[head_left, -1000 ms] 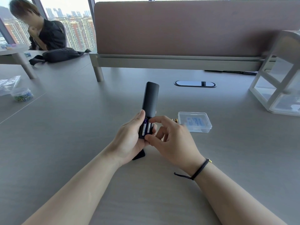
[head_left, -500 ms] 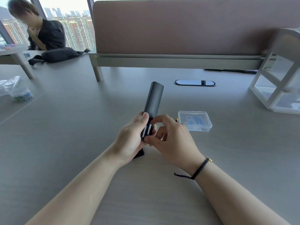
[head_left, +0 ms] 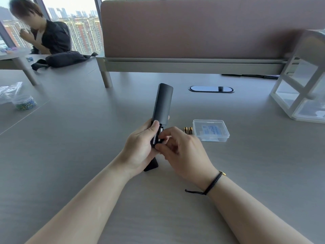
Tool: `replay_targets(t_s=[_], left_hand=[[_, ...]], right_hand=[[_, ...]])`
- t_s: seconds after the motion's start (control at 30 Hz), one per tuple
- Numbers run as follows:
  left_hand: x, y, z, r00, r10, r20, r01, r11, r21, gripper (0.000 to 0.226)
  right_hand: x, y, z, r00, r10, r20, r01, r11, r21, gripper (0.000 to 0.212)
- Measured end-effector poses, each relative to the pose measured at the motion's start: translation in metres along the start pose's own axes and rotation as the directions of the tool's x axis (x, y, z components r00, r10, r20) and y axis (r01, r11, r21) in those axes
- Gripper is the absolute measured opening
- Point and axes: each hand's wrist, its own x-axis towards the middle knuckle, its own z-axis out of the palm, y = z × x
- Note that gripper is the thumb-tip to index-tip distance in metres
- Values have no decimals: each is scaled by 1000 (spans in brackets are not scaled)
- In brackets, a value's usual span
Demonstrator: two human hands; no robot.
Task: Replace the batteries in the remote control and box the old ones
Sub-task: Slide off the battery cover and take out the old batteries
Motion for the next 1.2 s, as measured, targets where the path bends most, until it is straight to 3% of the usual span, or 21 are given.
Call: replay_targets(t_s=[0.13,0.33,0.6,0.83,1.0,1.2], left_hand=[[1,3,-3,999,-41,-11,40,995,-91,38],[3,2,-5,992,-120,-43,112,981,-161,53],[1,4,-1,986,-164,6,161,960,-229,40],[-2,5,2,983,-185,0,181,962,-205,49],[-2,6,3,982,-188,36,191,957,-217,41],[-4,9,4,977,-214,20,213,948,-237,55]], right_hand=[[1,3,-3,997,-35,-64,34,999,-29,14],[1,3,-5,990,-98,-97,88,991,-104,4],[2,0,-10,985,-160,-72,152,983,-106,0],[2,-2,-15,974,-220,-60,210,967,-142,4],[3,-5,-17,958,-276,-72,262,952,-161,7],[4,-9,-15,950,-306,-64,280,923,-264,20]])
